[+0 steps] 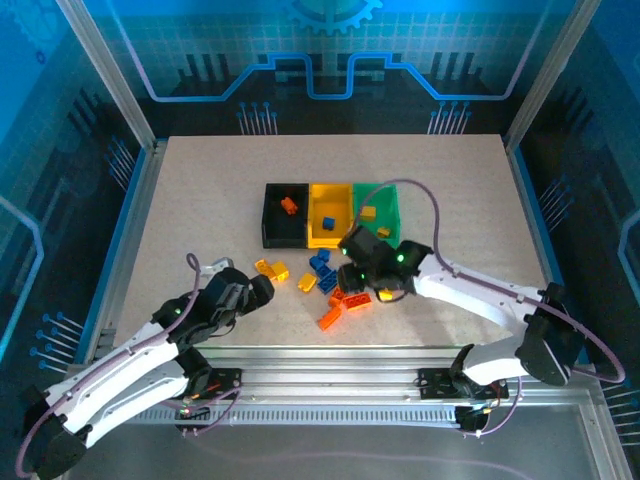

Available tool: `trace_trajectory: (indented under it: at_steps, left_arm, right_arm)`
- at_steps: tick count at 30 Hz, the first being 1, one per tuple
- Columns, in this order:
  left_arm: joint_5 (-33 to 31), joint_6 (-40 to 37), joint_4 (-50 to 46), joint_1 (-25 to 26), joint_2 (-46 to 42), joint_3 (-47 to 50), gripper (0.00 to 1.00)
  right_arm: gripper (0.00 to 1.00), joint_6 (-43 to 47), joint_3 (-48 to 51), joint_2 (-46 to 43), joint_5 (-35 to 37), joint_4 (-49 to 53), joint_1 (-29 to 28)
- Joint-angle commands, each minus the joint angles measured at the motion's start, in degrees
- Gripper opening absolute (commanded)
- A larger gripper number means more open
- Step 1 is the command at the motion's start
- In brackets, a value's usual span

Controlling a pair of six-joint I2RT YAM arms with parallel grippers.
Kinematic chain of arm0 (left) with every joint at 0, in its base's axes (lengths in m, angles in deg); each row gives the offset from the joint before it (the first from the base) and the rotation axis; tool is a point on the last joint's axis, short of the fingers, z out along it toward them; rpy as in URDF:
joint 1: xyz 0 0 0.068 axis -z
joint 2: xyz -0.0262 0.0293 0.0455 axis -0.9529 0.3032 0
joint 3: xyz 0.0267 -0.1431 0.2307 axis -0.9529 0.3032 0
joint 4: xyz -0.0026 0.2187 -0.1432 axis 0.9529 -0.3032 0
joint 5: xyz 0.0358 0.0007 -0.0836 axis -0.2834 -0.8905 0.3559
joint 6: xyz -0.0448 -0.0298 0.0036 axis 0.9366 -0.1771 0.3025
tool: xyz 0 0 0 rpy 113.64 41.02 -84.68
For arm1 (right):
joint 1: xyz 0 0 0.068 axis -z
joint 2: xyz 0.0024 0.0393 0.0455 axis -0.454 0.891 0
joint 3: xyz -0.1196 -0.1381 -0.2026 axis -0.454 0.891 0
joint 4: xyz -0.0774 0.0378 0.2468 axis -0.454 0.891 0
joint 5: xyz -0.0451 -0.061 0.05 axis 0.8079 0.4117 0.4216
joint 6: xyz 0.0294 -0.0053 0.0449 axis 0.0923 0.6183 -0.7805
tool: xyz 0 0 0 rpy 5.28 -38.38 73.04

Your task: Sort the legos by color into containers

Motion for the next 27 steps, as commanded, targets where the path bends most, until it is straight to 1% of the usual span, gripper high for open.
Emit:
trace_trajectory:
  at_steps: [1,5,8,11,14,17,20,21,24,27]
  left_arm:
    - [1.9,-1.8,1.5,-0.5,1.5,-1.3,0.99]
    - [3.8,-2.8,2.3,-0.6,2.7,-1.6,0.99]
    - [5.6,-3.2,2.7,-0.7,3.5,-1.7,0.99]
    - [7.3,-3.6,3.5,-0.8,4.3,-1.7,0.99]
    - [9.1,-4.3,5.3,-0.8,4.8,-1.2,0.99]
    - [10.7,-4.9,7.5,-0.8,5.0,-0.7,0.99]
    - [11.8,-6.1,7.7,-0.8,5.9,-1.4,0.99]
    - [12.3,-6.7,7.3,-0.8,6.5,-2.1,0.99]
    - [13.9,-8.7,6.6,-0.8,9.9,-4.4,0.99]
    - [15.9,-10.8,8.0,-0.8,12.9,-5.8,0.99]
  right_arm:
    - [0.38,4.2,-7.7,7.3,1.2,-0.7,4.1]
    - [0.38,5.0,-20.7,20.3,2.5,1.0,8.1]
    - [0.38,5.3,-29.5,29.0,3.2,3.0,9.8]
    - [0.39,5.7,-37.8,36.4,5.6,6.5,10.3]
    - [0.42,4.9,-43.4,41.6,5.8,9.1,11.1]
    - [0.48,4.5,-45.8,43.9,4.5,9.0,11.7]
    - [0.58,4.7,-47.7,44.5,4.1,8.7,11.8]
    - [0.60,4.6,-48.1,44.4,3.9,8.8,11.8]
    - [0.62,4.4,-48.0,42.5,3.5,8.2,11.8]
    - [0.62,4.0,-45.5,38.3,3.0,6.7,11.8]
